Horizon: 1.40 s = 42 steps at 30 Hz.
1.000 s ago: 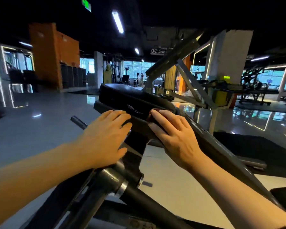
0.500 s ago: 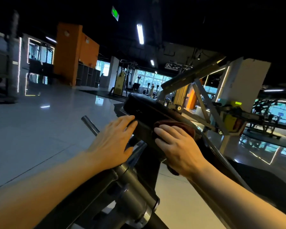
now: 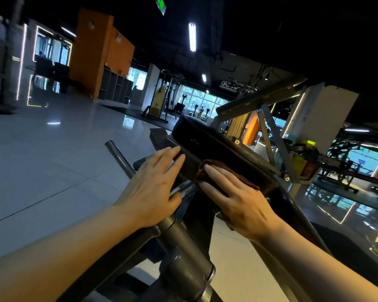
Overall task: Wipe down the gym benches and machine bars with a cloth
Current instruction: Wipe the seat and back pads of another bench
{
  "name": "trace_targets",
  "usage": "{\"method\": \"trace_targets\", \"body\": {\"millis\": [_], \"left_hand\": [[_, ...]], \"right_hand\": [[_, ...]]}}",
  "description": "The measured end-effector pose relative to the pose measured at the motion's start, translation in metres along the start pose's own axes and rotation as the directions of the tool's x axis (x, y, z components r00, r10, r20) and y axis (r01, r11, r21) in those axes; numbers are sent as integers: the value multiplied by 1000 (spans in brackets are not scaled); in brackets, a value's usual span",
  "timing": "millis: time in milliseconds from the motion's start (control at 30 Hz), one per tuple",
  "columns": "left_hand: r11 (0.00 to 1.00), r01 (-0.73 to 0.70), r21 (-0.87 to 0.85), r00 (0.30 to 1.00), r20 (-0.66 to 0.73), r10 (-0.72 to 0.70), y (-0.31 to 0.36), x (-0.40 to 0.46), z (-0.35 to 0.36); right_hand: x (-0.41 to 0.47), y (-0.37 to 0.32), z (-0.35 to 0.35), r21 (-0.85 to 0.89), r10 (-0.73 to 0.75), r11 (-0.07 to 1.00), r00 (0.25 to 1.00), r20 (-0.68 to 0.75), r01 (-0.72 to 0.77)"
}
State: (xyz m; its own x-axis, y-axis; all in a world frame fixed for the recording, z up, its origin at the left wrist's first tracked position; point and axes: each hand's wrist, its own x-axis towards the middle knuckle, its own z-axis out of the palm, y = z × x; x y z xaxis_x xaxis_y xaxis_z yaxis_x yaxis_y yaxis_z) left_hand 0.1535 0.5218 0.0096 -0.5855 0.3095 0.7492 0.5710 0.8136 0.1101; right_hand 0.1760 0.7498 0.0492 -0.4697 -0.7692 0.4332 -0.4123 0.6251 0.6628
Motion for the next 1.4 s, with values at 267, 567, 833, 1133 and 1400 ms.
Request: {"method": "trace_targets", "body": {"millis": [267, 567, 833, 1133, 1400], "left_hand": [[997, 49, -59, 999, 14, -49, -3, 0, 5], [980, 142, -136, 990, 7, -143, -6, -1, 7], [977, 151, -151, 988, -11, -154, -5, -2, 7], [963, 157, -220, 987, 4, -160, -5, -4, 4], [960, 170, -221, 985, -1, -175, -5, -3, 4]], "right_hand": [[71, -3, -7, 168, 126, 978, 992, -23, -121], [69, 13, -14, 57, 78, 996, 994, -80, -74], [73, 2, -5, -55, 94, 993, 988, -124, -102], [72, -9, -15, 128, -104, 984, 984, -148, 123], [80, 2, 6, -95, 9, 995, 988, -153, -24]]}}
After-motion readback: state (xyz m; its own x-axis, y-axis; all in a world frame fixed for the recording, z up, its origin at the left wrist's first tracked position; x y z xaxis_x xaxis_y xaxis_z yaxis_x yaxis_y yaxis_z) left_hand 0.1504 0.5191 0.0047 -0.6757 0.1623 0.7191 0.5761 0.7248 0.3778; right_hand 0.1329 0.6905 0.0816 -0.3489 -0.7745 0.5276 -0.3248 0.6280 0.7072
